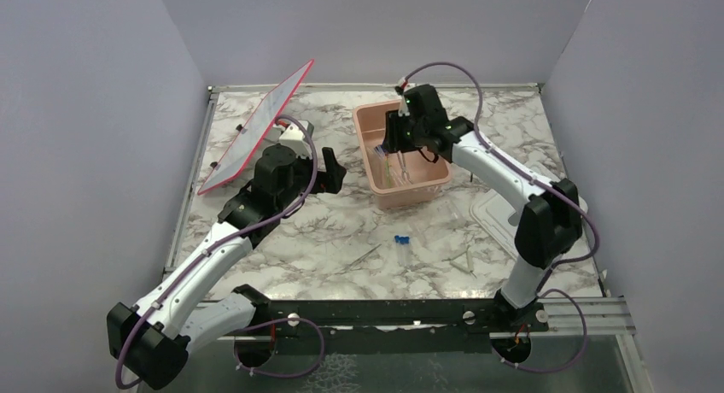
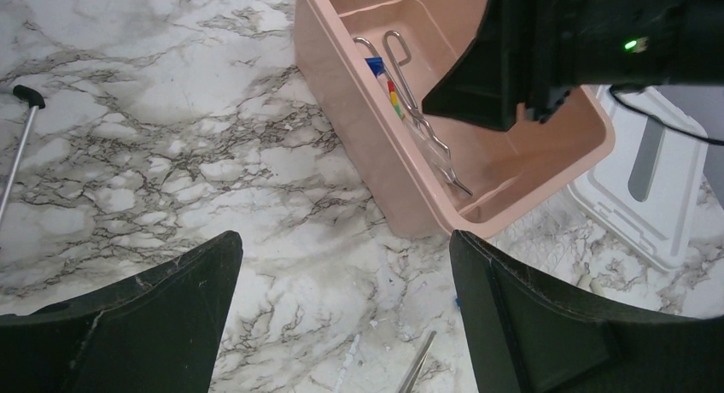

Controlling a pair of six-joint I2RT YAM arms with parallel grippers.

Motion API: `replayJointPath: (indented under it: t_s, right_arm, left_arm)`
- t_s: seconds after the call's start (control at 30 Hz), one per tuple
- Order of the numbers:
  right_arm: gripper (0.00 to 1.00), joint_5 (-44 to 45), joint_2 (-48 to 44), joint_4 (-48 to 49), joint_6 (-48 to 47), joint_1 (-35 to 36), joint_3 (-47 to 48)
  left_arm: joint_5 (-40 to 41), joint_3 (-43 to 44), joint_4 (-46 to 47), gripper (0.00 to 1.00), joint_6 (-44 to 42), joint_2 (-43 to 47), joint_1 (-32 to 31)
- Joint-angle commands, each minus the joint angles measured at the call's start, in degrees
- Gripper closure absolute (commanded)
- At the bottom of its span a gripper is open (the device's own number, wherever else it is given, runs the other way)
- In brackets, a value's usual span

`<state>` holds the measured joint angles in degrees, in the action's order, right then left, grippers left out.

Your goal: Organize the chemistry lab equipment

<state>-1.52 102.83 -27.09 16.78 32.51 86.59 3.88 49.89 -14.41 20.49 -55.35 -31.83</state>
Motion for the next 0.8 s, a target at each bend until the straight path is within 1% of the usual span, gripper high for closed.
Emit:
replayJointPath:
  t_s: [0.0, 0.07, 0.13, 0.27, 0.43, 0.77]
  right_arm:
    - [0.52, 7.19, -7.43, -0.2, -1.33, -1.73, 3.89]
    - [0.47, 11.06, -9.13, -0.27, -1.65, -3.71, 3.94]
    - [0.45, 13.67, -10.12, -1.07, -1.05, -6.45, 3.86]
    - [0.42, 15.71, -11.44, -3.28, 0.97, -13.08, 2.69]
    - [0.41, 16.33, -11.56, -5.87, 5.1, -20.17, -0.39]
    - [0.42, 20.72, -7.65, -9.45, 8.18, -21.08, -5.55]
  left_arm:
    - [-0.69, 0.24, 1.71, 0.07, -0.28, -0.7, 0.14]
    - [-0.78, 0.38, 1.94, 0.07, -0.28, -0.93, 0.14]
    - [-0.8, 0.39, 2.14, 0.07, -0.2, -1.07, 0.14]
    - [-1.01, 0.3, 2.46, 0.07, -0.01, -1.13, 0.15]
    - [-1.24, 0.3, 2.64, 0.07, 0.0, -0.94, 0.17]
    - [-0.99, -0.88, 3.58, 0.07, -0.17, -0.29, 0.18]
